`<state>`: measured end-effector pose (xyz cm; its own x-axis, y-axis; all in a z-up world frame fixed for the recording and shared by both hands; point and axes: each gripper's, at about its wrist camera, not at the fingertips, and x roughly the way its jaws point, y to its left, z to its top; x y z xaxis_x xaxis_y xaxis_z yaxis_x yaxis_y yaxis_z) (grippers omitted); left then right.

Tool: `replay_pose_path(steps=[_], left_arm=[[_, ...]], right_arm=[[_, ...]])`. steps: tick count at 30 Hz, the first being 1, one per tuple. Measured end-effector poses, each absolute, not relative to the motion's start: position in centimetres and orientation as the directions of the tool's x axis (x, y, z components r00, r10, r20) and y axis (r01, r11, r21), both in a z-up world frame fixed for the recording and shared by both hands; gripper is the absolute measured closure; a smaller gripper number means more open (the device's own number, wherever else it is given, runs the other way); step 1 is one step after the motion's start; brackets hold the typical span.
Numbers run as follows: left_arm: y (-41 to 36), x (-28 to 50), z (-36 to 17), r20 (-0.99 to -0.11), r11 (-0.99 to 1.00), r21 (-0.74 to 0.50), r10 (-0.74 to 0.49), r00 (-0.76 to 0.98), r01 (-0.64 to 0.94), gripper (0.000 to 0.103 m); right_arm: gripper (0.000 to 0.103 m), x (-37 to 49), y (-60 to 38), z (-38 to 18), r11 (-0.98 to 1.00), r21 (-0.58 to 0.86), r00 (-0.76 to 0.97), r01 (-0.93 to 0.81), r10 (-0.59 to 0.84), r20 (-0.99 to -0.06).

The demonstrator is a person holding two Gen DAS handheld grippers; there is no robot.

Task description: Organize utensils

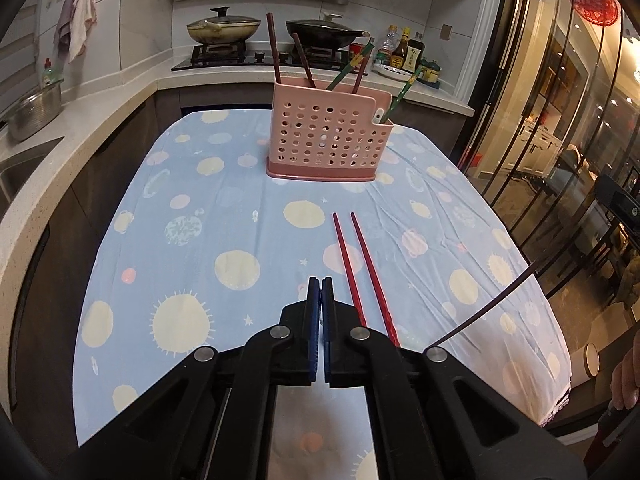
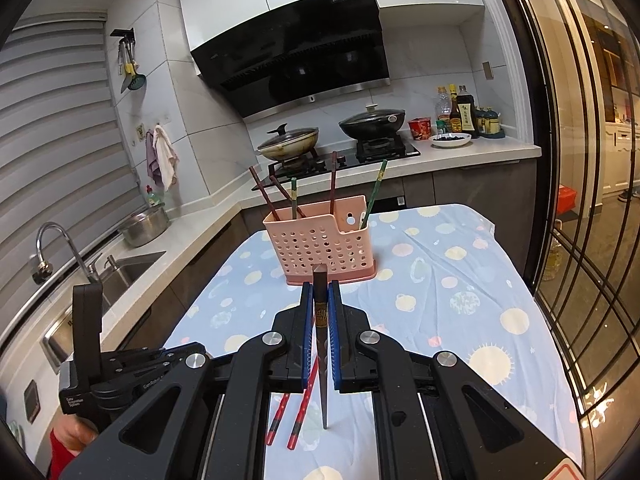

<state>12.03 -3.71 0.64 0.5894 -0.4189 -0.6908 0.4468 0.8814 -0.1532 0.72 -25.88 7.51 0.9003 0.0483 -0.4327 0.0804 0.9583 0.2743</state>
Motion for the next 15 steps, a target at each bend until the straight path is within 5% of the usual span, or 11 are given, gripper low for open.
replay_pose_path(steps=[15], left_arm=[[-5.6, 16.2, 10.2, -0.551, 0.871, -0.089, -0.447, 0.705, 0.483, 0.102]], right_arm=[[0.096, 7.2, -27.3, 13.1, 0.976, 0.211, 0.939, 0.054, 0.022, -0.343]])
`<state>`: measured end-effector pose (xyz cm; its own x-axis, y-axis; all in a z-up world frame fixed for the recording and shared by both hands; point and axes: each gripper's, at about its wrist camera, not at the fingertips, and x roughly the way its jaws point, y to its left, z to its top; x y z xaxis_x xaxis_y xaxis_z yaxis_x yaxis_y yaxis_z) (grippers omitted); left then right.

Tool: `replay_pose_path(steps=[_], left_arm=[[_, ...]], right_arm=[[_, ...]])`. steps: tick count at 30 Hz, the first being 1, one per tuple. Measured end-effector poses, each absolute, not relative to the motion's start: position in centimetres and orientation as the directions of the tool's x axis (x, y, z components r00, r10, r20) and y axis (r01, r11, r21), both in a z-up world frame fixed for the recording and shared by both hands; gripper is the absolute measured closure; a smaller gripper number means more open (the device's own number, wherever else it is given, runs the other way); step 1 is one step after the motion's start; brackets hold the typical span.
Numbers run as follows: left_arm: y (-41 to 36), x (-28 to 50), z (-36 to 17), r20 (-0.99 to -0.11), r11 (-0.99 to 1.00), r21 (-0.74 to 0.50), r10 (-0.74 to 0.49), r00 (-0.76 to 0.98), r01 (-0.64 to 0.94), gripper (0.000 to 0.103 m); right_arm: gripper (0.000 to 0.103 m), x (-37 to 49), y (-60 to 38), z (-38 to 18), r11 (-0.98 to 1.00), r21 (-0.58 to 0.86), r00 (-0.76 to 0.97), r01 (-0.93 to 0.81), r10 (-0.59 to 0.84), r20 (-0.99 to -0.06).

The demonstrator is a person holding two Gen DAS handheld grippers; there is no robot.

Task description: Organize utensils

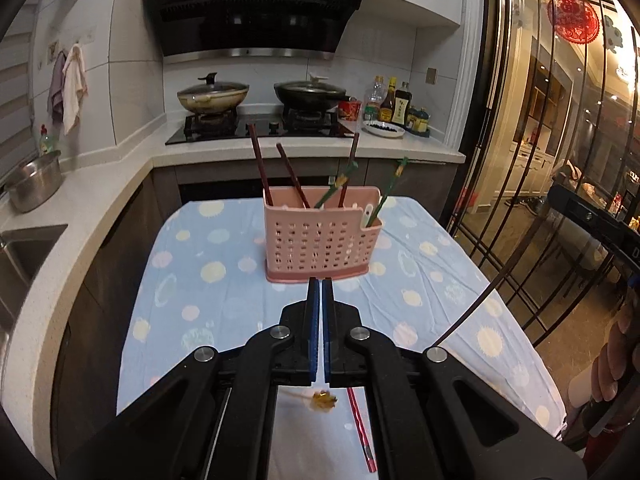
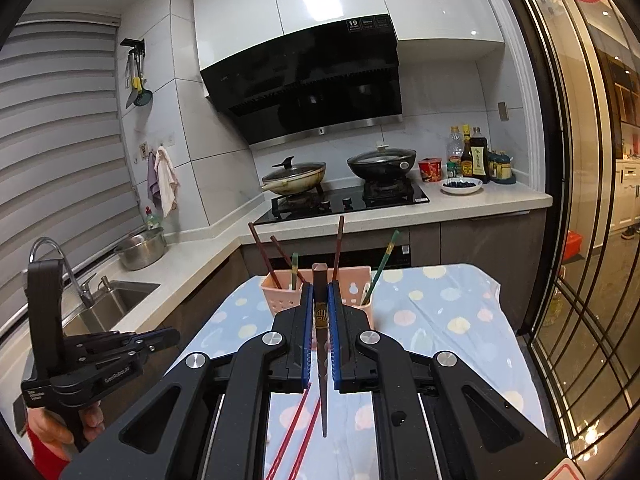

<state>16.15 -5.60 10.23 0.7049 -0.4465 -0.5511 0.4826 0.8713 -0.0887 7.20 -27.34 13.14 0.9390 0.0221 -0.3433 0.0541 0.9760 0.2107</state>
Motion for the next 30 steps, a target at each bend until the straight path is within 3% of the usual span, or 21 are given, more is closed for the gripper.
replay_pose_path(steps=[8, 22, 25, 27, 30], left_arm=[[-5.3, 18.6, 11.8, -0.528, 0.881, -0.085, -0.437, 0.729, 0.466, 0.102], [-1.3, 17.4, -1.4, -0.758, 0.914, -0.168, -0.359, 0.545, 0.369, 0.099], [-0.1, 18.1, -3.3, -0.783, 0.932, -0.182, -0.330, 0.527, 0.313, 0.083], [0.7, 18.8, -4.1, -0.786, 0.944, -0.179, -0.308, 0.537, 0.279, 0.063], [1.2, 19.5, -5.2, -0.798, 0.952, -0.172, -0.286, 0.531, 0.254, 0.062]], right_arm=[[0.096, 10.8, -27.5, 14.5, 0.977, 0.210, 0.940, 0.047, 0.028, -0.341], [0.096, 8.9, -26.1, 9.7, 0.965, 0.255, 0.903, 0.062, 0.054, -0.426], [0.096, 8.6, -26.0, 9.6, 0.962, 0.267, 0.903, 0.064, 0.058, -0.426], [0.096, 8.3, -26.1, 9.5, 0.960, 0.274, 0.902, 0.065, 0.060, -0.426], [0.096, 8.2, -26.0, 9.3, 0.959, 0.276, 0.900, 0.067, 0.061, -0.432]])
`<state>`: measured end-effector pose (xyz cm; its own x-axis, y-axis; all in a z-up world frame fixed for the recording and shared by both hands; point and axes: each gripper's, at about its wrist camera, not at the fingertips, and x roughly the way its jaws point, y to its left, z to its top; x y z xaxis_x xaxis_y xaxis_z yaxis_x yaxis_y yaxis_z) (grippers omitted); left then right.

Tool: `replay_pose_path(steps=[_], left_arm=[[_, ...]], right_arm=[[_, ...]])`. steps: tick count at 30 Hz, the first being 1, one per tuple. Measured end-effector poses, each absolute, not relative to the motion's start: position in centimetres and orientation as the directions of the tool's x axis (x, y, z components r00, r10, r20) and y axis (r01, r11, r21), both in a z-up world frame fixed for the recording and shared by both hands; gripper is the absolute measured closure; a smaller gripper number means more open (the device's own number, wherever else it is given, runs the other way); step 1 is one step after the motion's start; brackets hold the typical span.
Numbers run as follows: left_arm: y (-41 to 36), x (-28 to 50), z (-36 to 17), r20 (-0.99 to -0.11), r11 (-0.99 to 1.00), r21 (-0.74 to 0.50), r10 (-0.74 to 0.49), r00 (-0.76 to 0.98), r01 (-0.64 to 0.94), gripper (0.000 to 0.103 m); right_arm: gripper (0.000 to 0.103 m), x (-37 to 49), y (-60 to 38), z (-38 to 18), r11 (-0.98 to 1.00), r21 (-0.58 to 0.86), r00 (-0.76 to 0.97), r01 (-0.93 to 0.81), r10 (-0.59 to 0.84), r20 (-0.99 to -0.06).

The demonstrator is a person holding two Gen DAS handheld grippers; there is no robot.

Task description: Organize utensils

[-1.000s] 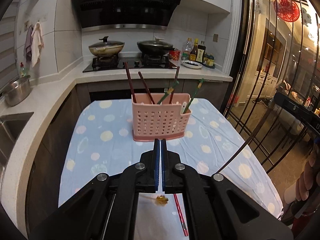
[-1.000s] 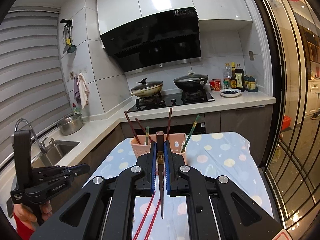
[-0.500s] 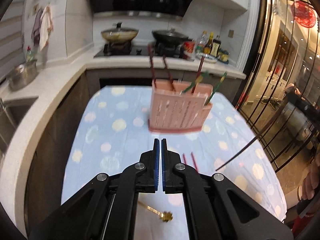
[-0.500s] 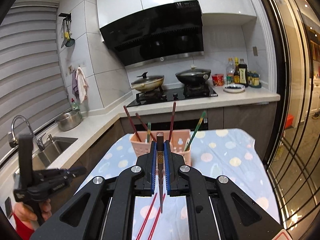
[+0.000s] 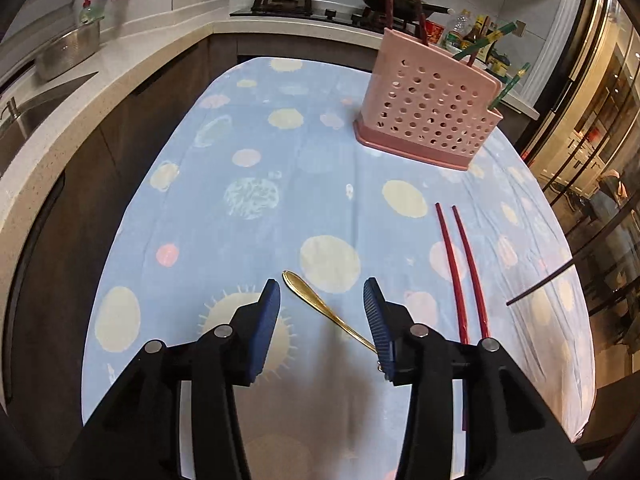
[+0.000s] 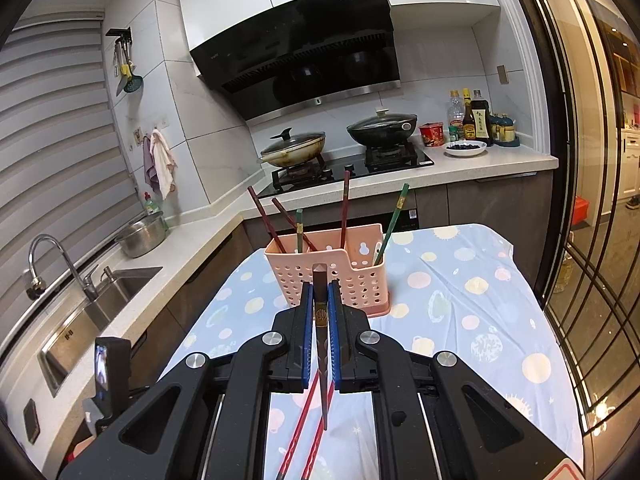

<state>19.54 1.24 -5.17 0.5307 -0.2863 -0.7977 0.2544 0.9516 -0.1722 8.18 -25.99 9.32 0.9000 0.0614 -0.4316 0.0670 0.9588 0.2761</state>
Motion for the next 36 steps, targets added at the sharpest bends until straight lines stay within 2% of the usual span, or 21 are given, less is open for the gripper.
replay_pose_path(steps=[7, 13, 15, 18, 24, 36], left_arm=[[1.2, 22.3, -8.2, -0.832, 0.966, -0.144, -0.237, 0.503, 0.216, 0.062], [0.9, 23.0, -9.2, -0.835, 0.964, -0.149, -0.241, 0.495, 0.218, 0.065], [0.9, 23.2, -9.3, -0.832, 0.962, -0.160, -0.252, 0.494, 0.222, 0.079], [0.8, 23.4, -9.3, -0.832, 0.957, -0.176, -0.270, 0.484, 0.231, 0.092], [0.5, 22.5, -8.3, -0.818, 0.946, -0.196, -0.303, 0.489, 0.259, 0.096], [-0.1, 18.9, -2.8, -0.752, 0.913, -0.227, -0.385, 0.535, 0.338, 0.102]], right_arm=[[0.096, 8.5, -25.8, 9.1, 0.958, 0.279, 0.896, 0.061, 0.071, -0.438], [0.096, 8.9, -25.4, 8.9, 0.959, 0.275, 0.892, 0.061, 0.071, -0.447], [0.096, 9.0, -25.4, 8.7, 0.959, 0.277, 0.890, 0.062, 0.073, -0.450], [0.096, 9.2, -25.2, 8.4, 0.958, 0.278, 0.885, 0.066, 0.073, -0.460], [0.096, 9.7, -25.2, 8.5, 0.958, 0.277, 0.882, 0.073, 0.067, -0.466], [0.096, 10.2, -24.6, 9.5, 0.959, 0.278, 0.895, 0.061, 0.071, -0.440]])
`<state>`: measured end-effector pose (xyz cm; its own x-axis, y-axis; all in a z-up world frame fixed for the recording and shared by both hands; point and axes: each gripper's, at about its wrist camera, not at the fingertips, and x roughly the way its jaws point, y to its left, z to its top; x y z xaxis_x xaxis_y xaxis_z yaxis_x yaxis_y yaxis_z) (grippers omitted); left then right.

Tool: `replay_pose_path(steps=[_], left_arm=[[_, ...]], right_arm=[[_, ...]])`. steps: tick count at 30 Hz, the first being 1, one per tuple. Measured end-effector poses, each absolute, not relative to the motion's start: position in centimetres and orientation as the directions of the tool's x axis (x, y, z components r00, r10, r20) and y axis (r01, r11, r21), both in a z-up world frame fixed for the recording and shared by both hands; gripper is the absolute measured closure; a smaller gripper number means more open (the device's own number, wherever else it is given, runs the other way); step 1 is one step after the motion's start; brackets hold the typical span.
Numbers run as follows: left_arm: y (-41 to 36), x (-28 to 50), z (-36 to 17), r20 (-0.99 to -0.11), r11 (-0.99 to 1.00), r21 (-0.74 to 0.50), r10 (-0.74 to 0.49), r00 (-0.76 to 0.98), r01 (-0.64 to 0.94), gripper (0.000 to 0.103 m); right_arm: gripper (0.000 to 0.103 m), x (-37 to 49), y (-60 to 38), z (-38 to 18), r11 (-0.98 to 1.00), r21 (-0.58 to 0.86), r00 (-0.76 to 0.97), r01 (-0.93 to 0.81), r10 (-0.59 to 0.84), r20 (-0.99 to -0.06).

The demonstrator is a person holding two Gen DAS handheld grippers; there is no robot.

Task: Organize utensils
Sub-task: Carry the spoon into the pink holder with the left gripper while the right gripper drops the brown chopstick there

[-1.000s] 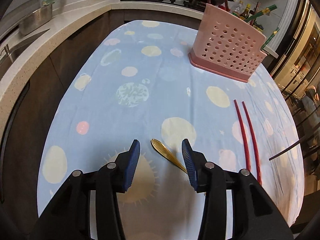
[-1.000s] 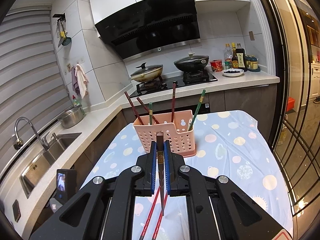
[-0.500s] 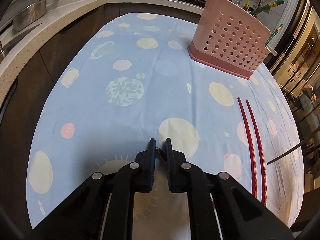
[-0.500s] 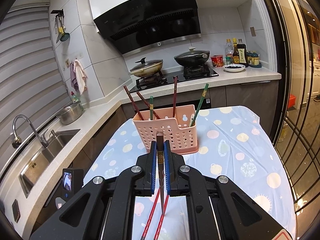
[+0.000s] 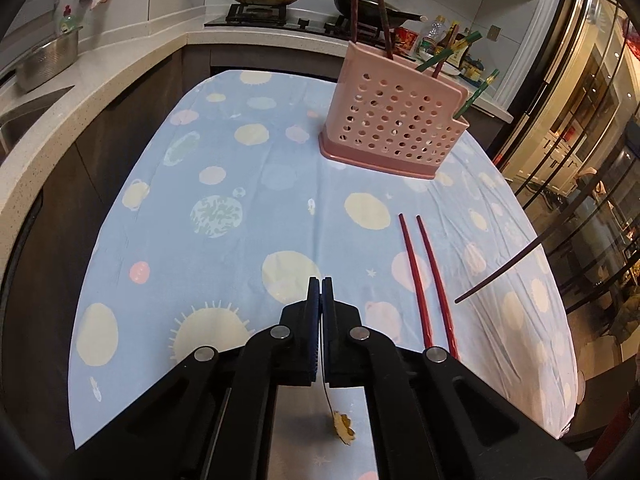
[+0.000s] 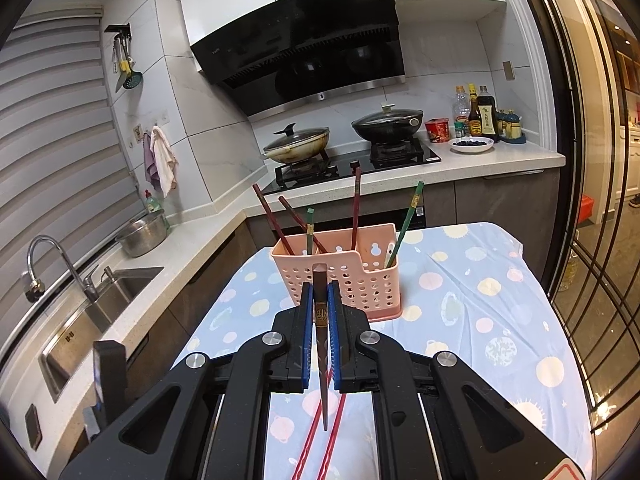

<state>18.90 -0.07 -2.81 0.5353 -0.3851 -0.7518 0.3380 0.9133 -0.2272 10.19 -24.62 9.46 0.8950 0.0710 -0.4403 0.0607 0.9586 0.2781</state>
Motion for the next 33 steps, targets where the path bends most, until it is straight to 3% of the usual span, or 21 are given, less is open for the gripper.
replay_pose_path(steps=[15, 25, 33], left_arm=[[-2.4, 20.8, 7.4, -0.598, 0.896, -0.170, -0.425, 0.679, 0.411, 0.102], [-5.6, 25.8, 15.5, -0.479, 0.900, -0.100, -0.417, 0.773, 0.423, 0.102], [-8.7, 30.4, 17.3, -0.464, 0.904, -0.078, -0.406, 0.787, 0.421, 0.102]], right_arm=[[0.096, 13.1, -26.3, 11.9, 0.967, 0.250, 0.915, 0.052, 0.054, -0.400], [0.096, 18.9, -29.3, 17.1, 0.972, 0.225, 0.947, 0.067, 0.009, -0.321], [0.096, 24.2, -31.5, 19.5, 0.972, 0.216, 0.955, 0.095, -0.028, -0.296]])
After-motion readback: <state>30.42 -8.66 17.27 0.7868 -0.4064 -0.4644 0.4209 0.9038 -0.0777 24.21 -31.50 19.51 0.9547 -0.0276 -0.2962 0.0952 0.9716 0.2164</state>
